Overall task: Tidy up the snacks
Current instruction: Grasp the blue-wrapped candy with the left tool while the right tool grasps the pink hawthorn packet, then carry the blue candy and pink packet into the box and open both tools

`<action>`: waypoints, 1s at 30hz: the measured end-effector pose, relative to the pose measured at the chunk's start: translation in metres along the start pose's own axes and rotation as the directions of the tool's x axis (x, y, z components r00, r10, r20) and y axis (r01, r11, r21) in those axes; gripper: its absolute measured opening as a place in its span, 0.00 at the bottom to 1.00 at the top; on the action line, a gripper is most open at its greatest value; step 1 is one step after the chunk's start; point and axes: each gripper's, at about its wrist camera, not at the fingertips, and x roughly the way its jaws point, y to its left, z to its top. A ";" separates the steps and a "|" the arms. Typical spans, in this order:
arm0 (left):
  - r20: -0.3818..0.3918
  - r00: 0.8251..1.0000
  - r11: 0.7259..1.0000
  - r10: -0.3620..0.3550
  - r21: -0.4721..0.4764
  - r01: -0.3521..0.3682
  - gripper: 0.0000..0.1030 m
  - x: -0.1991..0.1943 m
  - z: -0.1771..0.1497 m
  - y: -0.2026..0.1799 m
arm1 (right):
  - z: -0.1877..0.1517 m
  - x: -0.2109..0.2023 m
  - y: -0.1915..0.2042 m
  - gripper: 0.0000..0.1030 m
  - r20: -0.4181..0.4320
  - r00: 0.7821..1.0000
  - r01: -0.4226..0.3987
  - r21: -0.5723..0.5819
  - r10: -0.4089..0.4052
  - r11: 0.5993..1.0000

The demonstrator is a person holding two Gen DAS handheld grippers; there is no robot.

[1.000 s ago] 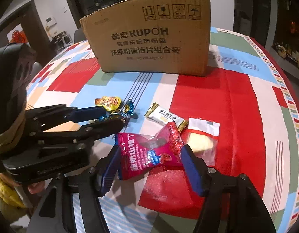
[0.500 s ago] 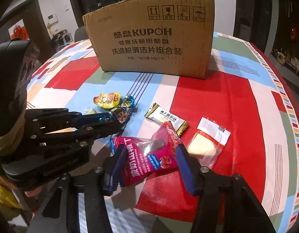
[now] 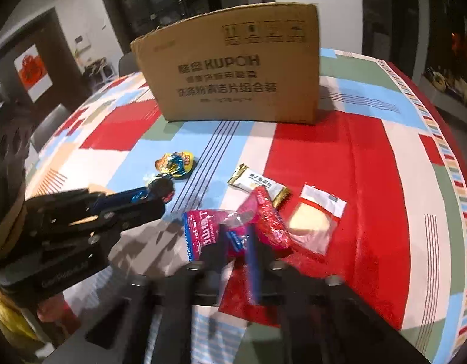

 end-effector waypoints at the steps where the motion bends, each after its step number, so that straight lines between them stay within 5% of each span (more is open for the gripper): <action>1: 0.003 1.000 1.000 -0.001 -0.002 0.001 0.17 -0.001 -0.001 -0.001 | 0.000 -0.001 0.000 0.54 0.009 1.000 0.002 0.005 -0.002 1.000; 6: 0.017 1.000 1.000 0.010 -0.024 -0.010 0.17 -0.010 -0.009 0.004 | 0.003 -0.001 0.013 0.73 0.028 1.000 0.017 -0.079 -0.015 0.997; 11: 0.009 1.000 0.997 0.027 -0.073 -0.026 0.17 -0.011 -0.017 0.015 | 0.006 0.013 0.026 0.80 -0.014 0.999 0.033 -0.191 -0.036 0.981; 21: -0.004 0.999 0.994 0.036 -0.104 -0.036 0.17 -0.006 -0.020 0.024 | 0.005 0.038 0.039 0.80 -0.058 0.990 0.102 -0.326 -0.128 0.940; 25: -0.009 0.999 0.994 0.038 -0.103 -0.038 0.17 -0.005 -0.020 0.023 | 0.004 0.037 0.036 0.57 -0.041 0.988 0.125 -0.314 -0.145 0.941; 30: -0.002 0.999 0.995 0.035 -0.094 -0.035 0.17 -0.008 -0.018 0.019 | 0.006 0.031 0.032 0.44 -0.021 0.989 0.131 -0.291 -0.143 0.948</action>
